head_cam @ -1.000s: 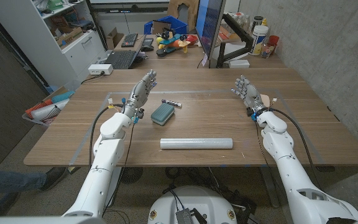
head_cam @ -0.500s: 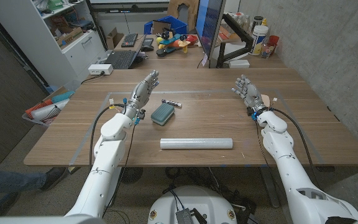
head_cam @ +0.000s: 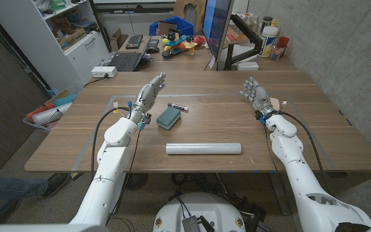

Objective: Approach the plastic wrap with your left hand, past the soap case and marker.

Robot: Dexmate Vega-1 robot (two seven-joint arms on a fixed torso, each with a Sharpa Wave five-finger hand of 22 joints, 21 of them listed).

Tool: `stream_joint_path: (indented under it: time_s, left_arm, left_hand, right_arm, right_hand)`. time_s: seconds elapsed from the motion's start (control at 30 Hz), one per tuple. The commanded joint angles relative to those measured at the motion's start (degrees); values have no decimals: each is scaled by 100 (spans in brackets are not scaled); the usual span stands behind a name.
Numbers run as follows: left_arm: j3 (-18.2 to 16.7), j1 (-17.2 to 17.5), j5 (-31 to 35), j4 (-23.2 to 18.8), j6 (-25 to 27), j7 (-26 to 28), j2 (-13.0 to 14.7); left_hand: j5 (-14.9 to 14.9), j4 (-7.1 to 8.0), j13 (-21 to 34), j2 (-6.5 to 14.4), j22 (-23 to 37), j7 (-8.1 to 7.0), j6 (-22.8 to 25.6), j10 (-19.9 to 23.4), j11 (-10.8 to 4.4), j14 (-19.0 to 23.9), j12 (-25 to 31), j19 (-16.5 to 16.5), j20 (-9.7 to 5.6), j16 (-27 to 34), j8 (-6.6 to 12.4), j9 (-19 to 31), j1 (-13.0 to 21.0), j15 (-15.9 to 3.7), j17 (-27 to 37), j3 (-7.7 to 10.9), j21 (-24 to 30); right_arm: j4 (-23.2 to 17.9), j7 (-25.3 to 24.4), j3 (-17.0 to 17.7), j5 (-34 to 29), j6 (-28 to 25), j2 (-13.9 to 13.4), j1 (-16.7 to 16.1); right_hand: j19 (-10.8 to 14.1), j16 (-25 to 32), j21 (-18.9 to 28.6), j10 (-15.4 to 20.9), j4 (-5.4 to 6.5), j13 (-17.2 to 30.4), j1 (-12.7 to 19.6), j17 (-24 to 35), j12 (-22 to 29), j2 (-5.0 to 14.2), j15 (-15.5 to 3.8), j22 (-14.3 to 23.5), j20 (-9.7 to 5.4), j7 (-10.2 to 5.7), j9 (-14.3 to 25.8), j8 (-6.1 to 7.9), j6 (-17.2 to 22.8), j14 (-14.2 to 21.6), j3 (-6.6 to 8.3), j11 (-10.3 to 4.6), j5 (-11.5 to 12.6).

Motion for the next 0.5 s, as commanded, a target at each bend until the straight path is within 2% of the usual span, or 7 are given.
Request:
stream_joint_path:
  time_s: [0.03,0.5]
  left_arm:
    - [30,74,133,-108,-136,60,31]
    - [50,129,140,-150,-154,21,59]
  left_hand:
    - [-42,-43,5,1,23,21,54,-2,2,34,-6,-192,47,29,28,9,91,-21,2,18,-40]
    - [-57,-79,-1,7,24,-5,69,14,-23,37,-5,-177,59,27,24,9,123,-21,1,27,-73]
  right_arm:
    - [9,-7,3,-16,26,18,8]
    - [-34,-85,10,-17,27,52,-6]
  right_hand:
    - [50,46,-17,36,-29,-4,-31,-8,-31,13,-1,32,19,-13,9,14,58,41,18,4,38]
    - [64,48,-58,47,-33,-12,-47,-31,-59,18,-5,33,23,-16,6,10,60,49,14,-13,38]
